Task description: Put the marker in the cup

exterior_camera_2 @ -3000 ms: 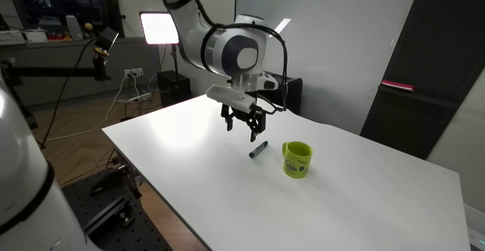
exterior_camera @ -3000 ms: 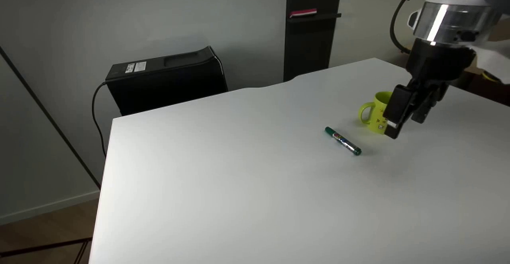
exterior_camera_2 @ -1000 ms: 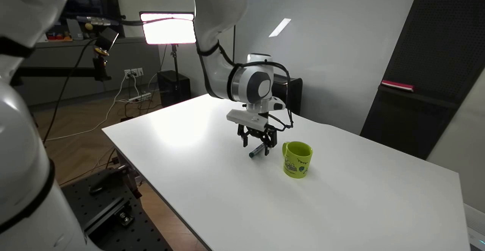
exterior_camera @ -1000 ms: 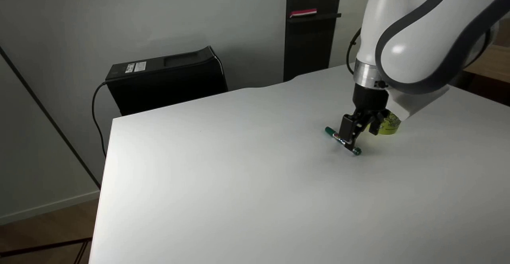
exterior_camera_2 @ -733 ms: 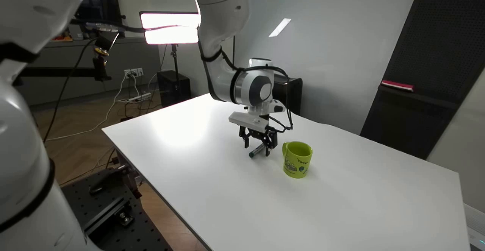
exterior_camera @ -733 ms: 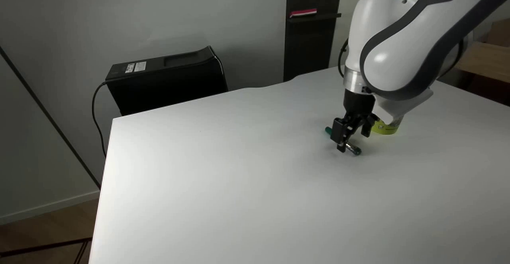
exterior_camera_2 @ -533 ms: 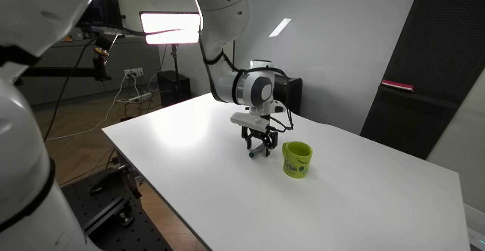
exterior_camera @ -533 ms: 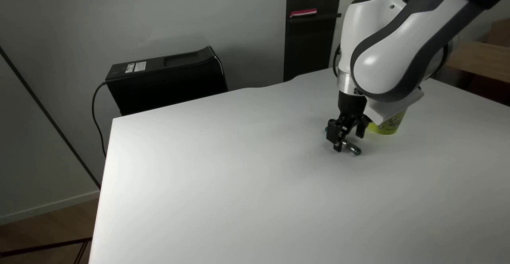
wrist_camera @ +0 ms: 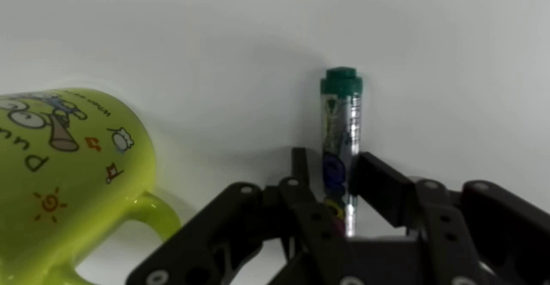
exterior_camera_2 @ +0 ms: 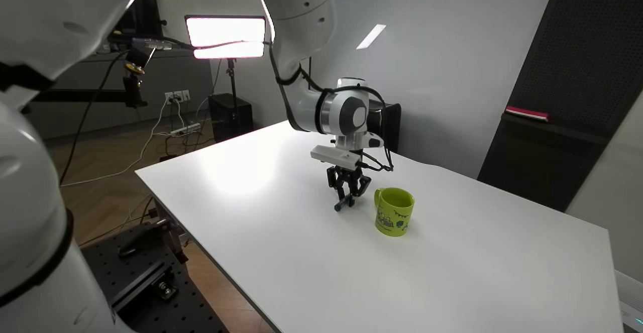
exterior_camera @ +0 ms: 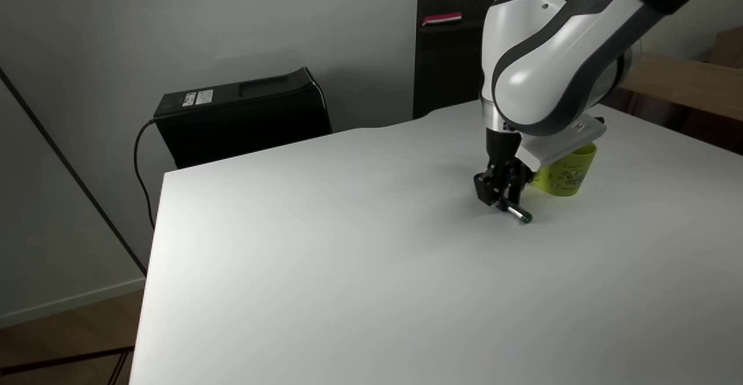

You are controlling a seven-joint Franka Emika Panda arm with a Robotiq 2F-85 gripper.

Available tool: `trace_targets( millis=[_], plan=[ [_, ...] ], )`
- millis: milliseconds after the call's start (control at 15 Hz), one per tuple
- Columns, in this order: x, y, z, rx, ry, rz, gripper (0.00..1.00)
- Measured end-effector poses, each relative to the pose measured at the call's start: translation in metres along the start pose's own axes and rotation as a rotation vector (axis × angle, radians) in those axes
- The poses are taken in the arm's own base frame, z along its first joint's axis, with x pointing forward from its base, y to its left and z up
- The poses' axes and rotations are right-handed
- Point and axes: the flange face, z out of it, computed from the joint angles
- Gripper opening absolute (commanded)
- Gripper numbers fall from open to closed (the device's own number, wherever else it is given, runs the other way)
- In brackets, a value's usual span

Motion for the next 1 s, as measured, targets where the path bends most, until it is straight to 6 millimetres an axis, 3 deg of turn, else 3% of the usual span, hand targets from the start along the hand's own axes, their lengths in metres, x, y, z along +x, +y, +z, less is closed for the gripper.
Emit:
trace_targets(
  millis=[67,133,600,1000],
  plan=[
    [0.002,0.003,-0.001,-0.003,-0.013,0.007,0.02],
    [0.003,0.007,-0.001,-0.005,-0.024,0.014,0.06],
    [0.015,0.032,-0.013,-0.013,-0.068,0.056,0.06],
    [0.022,0.028,-0.029,0.073,-0.158,0.090,0.06]
  ],
)
